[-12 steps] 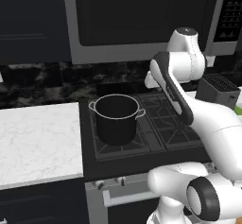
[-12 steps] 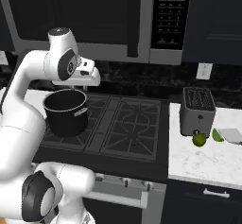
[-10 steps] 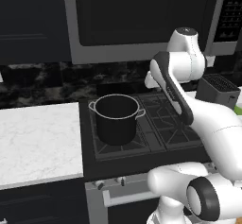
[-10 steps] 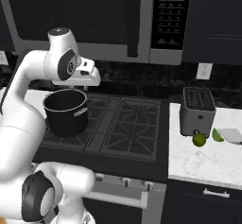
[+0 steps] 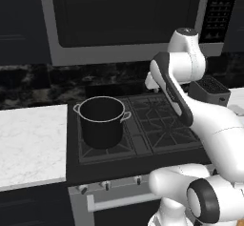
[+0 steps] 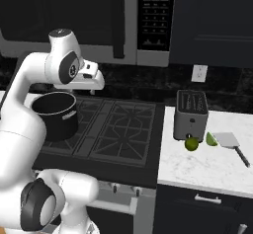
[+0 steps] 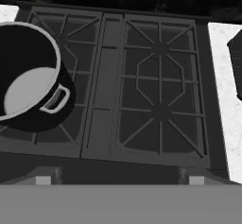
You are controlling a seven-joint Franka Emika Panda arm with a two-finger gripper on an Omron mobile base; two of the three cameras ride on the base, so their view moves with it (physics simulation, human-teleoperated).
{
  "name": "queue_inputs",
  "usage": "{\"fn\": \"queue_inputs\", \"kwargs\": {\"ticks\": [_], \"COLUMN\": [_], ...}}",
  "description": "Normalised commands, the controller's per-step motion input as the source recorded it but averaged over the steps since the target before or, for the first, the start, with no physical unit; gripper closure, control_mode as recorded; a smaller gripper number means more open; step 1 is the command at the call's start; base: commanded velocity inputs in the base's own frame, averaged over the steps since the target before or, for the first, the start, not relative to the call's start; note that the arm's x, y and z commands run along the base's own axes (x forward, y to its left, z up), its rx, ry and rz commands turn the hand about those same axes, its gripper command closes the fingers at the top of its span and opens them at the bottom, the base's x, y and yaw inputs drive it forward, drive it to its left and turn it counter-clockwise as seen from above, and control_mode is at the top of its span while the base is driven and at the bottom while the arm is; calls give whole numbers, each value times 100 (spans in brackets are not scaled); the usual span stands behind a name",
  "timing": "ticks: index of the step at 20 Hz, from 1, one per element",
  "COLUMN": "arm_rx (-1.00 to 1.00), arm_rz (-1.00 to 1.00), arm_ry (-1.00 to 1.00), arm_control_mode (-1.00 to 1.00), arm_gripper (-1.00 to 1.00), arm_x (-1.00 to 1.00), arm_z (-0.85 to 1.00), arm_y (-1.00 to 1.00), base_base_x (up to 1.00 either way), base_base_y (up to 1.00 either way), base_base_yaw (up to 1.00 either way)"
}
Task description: Put the lime and lemon wedge in the pot. Retrieve the spatula and lightly stir the vegetables in the pot.
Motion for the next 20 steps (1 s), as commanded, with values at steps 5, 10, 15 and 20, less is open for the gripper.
{"fn": "queue_inputs", "kwargs": {"ticks": [5, 10, 15, 20], "arm_rx": [0, 0, 0, 0], "arm_rz": [0, 0, 0, -2], "arm_ry": [0, 0, 0, -1], "arm_control_mode": [100, 100, 100, -100], "arm_gripper": [-100, -100, -100, -100], "arm_x": [0, 0, 0, -4], "arm_z": [0, 0, 0, 0], "arm_y": [0, 0, 0, -13], "base_base_x": [0, 4, 64, 36], "base_base_y": [-62, -51, -30, -13], "base_base_yaw": [0, -1, -3, -3]}}
